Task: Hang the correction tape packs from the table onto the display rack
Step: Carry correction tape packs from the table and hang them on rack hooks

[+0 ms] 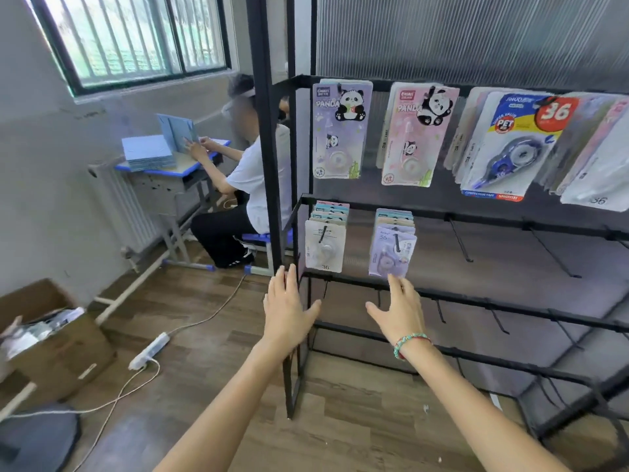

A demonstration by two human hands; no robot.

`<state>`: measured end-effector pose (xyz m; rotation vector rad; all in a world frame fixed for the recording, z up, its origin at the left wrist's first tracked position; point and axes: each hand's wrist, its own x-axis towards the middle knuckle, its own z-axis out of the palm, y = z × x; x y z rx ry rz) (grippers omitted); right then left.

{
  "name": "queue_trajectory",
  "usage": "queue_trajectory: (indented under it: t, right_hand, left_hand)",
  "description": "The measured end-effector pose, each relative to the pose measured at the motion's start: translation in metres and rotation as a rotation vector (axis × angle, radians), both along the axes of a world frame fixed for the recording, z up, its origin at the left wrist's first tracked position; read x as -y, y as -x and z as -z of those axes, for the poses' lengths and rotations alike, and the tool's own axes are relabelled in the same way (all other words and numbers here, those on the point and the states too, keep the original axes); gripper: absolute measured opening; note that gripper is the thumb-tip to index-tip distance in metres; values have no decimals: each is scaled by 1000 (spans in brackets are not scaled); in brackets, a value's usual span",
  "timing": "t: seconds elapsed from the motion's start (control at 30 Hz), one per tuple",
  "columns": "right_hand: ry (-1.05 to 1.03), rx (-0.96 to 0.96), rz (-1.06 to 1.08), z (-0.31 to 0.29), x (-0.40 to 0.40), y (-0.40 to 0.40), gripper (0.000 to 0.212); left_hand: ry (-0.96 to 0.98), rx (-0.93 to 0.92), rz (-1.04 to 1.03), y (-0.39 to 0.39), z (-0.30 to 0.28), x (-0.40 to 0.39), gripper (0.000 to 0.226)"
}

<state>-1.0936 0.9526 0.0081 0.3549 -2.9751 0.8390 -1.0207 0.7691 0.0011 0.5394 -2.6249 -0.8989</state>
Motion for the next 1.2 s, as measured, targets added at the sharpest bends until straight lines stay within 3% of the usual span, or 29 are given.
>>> queue_trajectory:
  t: [0.27, 0.53, 0.87, 1.2]
  right_hand:
    - [53, 2, -275, -5, 44, -84, 62]
    - [47, -61, -641, -25, 167, -197, 59]
    - [101, -20, -1067, -35, 351, -426, 58]
    - [63, -43, -1391, -33, 464, -604, 57]
  left_hand:
    - [43, 27, -191, -129, -3, 27, 73]
    - [103, 45, -534, -288, -17, 107, 69]
    - [101, 59, -960, -548, -31, 212, 65]
    - [19, 10, -1263, -747, -21, 251, 67]
